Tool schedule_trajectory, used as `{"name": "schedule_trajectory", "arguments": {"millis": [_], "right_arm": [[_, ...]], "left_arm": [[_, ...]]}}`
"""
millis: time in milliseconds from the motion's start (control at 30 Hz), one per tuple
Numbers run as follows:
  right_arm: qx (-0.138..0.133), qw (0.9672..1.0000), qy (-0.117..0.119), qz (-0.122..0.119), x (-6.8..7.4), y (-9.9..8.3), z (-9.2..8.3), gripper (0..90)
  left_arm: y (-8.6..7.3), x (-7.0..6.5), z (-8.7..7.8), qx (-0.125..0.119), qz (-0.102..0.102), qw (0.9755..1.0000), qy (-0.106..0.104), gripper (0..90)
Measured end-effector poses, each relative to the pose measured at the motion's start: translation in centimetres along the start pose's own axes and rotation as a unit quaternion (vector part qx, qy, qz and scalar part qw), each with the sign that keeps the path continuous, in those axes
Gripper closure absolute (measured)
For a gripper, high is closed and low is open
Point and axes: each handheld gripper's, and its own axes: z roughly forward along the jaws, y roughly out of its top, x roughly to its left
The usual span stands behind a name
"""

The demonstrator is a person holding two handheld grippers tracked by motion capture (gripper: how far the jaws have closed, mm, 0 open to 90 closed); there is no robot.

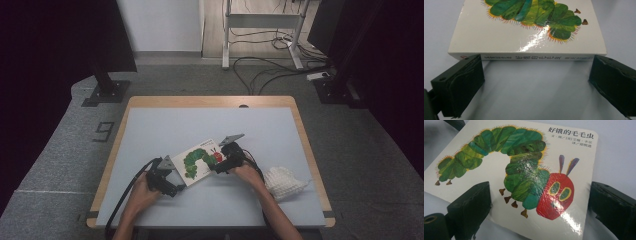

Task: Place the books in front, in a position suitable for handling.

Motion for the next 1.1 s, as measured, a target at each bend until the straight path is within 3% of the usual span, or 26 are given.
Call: {"name": "schedule_trajectory", "arguments": {"millis": [300, 433, 667, 767, 933, 1100], "right_arm": [[-0.001, 1.0000, 0.001, -0.001, 1.4, -1.0, -0.7, 4.5], [0.002, 1.0000, 0.006, -0.007, 2.2, -1.6, -1.2, 4.5], [0.012, 0.9998, 0.009, -0.014, 2.5, -1.8, -1.5, 4.2], [0.016, 0.9996, 0.005, -0.021, 2.7, -1.6, -1.5, 4.0], [0.016, 0.9993, 0.001, -0.033, 3.2, -1.2, -2.1, 4.7], [0.011, 0.9992, -0.007, -0.038, 3.6, -0.7, -3.4, 5.6]], "left_arm": [[-0.8, -2.0, -0.6, -0.003, 0.001, 1.0000, -0.005, 0.0], [-0.9, -3.0, -0.6, -0.005, -0.012, 0.9999, 0.011, 0.0], [-0.9, -3.0, -0.6, -0.008, -0.012, 0.9998, 0.011, 0.0], [-1.0, -2.7, -0.7, -0.007, -0.006, 1.0000, 0.001, 0.0], [-1.1, -2.5, -1.8, -0.019, -0.004, 0.9998, -0.001, 0.0], [-2.1, -1.7, -3.3, -0.042, -0.029, 0.9986, 0.016, 0.0]]}}
